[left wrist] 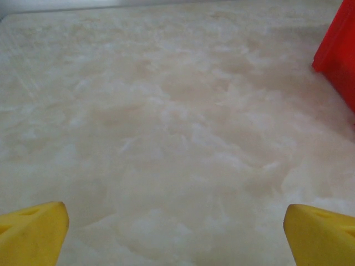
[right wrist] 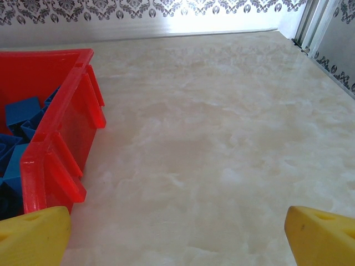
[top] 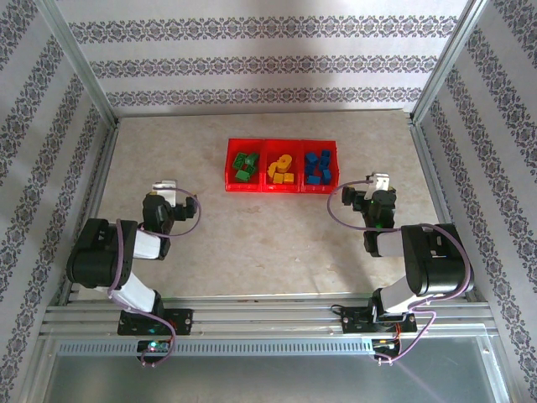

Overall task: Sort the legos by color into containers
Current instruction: Reset both arms

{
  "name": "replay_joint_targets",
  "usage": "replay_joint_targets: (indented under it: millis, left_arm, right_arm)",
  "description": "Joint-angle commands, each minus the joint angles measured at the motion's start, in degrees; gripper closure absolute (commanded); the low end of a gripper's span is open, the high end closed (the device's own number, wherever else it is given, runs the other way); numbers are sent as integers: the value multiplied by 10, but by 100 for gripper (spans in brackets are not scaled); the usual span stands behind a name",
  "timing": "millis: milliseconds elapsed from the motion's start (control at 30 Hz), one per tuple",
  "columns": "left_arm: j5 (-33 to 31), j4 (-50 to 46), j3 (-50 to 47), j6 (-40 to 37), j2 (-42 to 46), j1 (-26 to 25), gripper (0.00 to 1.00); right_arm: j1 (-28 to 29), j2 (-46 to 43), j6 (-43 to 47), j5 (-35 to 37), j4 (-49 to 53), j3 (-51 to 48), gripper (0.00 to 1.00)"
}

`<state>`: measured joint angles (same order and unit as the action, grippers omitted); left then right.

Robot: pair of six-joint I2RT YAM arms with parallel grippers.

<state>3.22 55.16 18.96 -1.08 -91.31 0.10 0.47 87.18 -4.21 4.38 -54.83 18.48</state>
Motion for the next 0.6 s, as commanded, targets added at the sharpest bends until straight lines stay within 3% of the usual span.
replay_joint_targets:
  millis: [0,567]
  left_arm:
    - [-1,-4,30,7,0,3,0]
    - [-23,-9,33,12,1,3,0]
  right_arm:
    - [-4,1,7,-11,-5,9,2]
    - [13,2,20,19,2,26,2]
